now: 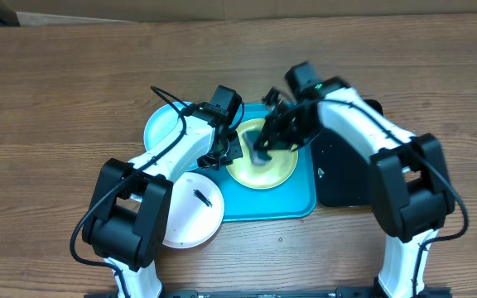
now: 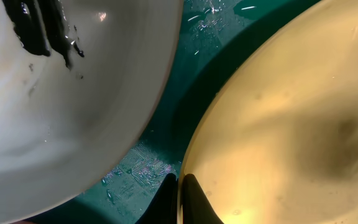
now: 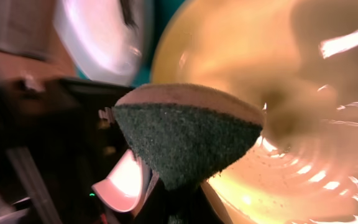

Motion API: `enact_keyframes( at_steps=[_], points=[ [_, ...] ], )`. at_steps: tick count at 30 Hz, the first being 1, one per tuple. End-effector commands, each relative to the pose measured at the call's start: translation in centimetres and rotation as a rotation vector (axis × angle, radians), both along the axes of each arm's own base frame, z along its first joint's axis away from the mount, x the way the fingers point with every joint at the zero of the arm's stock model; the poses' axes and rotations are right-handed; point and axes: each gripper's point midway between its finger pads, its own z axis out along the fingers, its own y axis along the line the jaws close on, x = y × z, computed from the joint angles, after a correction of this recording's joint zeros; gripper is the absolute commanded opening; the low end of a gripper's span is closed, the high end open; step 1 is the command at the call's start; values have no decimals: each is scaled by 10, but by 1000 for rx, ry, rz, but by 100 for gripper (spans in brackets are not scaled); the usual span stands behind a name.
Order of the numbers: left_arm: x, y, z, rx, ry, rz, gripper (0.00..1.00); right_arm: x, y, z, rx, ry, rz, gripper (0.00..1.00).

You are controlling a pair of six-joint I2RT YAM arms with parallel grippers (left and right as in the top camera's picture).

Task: Clean dirty plates on tray and stack at the side
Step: 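Return the sponge to the black tray and withdraw the right gripper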

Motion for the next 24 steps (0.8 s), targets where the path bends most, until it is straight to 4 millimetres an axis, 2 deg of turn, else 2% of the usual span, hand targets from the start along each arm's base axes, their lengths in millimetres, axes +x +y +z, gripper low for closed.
enact_keyframes(
  at_steps=[1,7,11,15,18,24],
  points=[
    [-3,4,-6,16,21,14,4,23,-20,51,61,-97,-50,4],
    [-3,4,-6,15,20,14,4,29,-94,57,-134,-137,-150,4],
    [-2,4,-6,14,17,14,4,27,-148,40,-359,-114,-218,4],
    [-1,3,-6,12,13,14,4,22,-193,19,-614,-86,-288,4],
    [-1,3,-6,12,13,14,5,17,-209,7,-713,-79,-299,4],
    [-1,4,-6,12,13,14,6,13,-212,-19,-733,-84,-299,4]
  ],
)
